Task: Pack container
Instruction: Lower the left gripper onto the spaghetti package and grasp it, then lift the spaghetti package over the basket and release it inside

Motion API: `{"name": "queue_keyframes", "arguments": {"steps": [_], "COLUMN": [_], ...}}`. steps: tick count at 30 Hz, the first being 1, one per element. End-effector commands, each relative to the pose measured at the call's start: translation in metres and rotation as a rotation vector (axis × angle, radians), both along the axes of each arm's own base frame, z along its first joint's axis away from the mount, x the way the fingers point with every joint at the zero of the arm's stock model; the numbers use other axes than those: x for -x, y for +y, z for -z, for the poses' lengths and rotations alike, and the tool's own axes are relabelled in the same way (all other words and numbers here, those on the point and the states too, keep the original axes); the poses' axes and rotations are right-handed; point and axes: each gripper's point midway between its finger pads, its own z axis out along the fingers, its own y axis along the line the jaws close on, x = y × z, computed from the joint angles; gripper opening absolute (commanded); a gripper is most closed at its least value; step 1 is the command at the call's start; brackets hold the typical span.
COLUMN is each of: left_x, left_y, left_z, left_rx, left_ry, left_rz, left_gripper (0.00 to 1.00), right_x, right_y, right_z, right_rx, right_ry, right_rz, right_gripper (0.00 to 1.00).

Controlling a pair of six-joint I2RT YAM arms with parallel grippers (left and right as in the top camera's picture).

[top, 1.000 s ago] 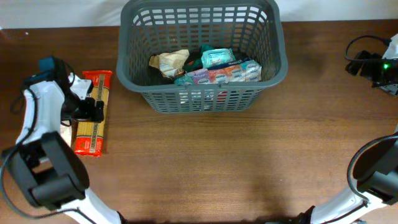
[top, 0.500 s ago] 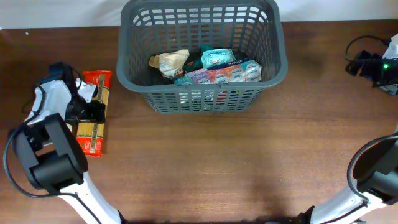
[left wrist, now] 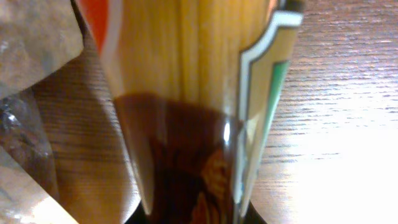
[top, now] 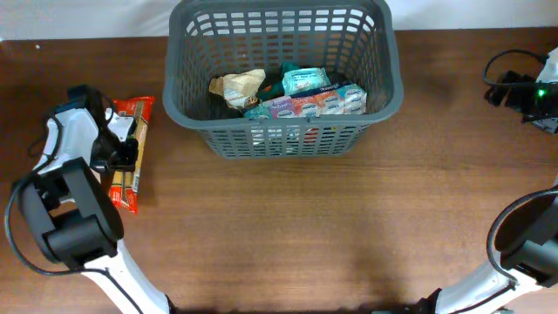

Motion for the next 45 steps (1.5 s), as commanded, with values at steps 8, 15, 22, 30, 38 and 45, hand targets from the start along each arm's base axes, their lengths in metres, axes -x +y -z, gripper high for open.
{"name": "queue_keyframes", "arguments": {"steps": [8, 15, 22, 30, 38, 45], "left_x": [-0.088, -0.131, -0.129, -0.128, -0.147, -0.148], "left_y": [-0.031, -0.095, -0.215, -0.307, -0.316, -0.317], "left_z": [-0.165, -0.335, -0.368, -0.300, -0.217, -0.199], "left_rx": [-0.017, -0.164, -0.286, -0.237, -0.178, -0.139], "left_ry": [-0.337, -0.817, -0.923, -0.786, -0.603, -0.566], "left_rz": [0.097, 0.461, 1.073, 1.408, 1.433, 1.367], "left_gripper": [0.02, 0.02, 0.02, 0.02, 0.10, 0.62], "right_x": [0.000, 0.000, 0.000, 0.000, 0.000, 0.000], "right_y": [0.002, 0.002, 0.002, 0.002, 0.002, 0.002], "right_z": [-0.008, -0.008, -0.008, -0.008, -0.008, -0.008], "right_rx": [0.002, 0.002, 0.002, 0.002, 0.001, 0.002], "right_ry": [-0.019, -0.019, -0.019, -0.020, -0.020, -0.020], "right_rz": [-0.002, -0.002, -0.002, -0.002, -0.002, -0.002], "right_gripper": [0.99, 0.99, 0.99, 0.99, 0.99, 0.99]}}
